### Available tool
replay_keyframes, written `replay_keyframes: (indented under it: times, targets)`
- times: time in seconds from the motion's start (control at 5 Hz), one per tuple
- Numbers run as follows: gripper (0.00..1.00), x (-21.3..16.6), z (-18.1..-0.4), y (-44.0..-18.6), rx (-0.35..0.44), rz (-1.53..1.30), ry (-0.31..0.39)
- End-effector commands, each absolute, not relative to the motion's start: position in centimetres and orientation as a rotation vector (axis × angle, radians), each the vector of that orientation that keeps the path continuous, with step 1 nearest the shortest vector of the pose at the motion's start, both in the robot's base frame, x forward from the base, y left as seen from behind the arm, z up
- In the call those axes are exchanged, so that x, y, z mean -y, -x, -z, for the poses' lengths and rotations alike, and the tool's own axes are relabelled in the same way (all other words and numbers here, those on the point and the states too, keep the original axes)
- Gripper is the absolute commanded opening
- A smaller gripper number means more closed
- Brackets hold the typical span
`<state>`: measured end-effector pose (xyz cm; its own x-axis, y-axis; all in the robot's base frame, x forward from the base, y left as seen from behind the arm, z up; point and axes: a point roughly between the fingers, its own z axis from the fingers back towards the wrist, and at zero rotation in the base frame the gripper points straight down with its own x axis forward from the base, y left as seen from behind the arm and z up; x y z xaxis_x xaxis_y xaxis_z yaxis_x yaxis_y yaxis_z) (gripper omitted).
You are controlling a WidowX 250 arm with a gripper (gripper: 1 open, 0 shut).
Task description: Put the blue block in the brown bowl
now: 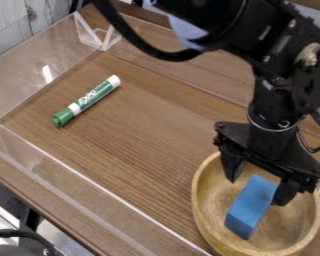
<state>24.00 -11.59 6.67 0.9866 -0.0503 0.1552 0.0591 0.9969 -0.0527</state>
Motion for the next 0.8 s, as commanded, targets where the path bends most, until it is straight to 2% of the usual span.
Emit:
replay_keyframes:
  times: [0.0, 0.4, 0.6]
  targets:
    - [1.0, 11.7, -9.2, -25.2, 0.224, 0.04, 0.096]
    - [1.0, 11.0, -10.4, -25.7, 0.228, 0.032, 0.104]
    - [1.0, 9.8, -11.7, -26.6, 0.238, 0.024, 0.099]
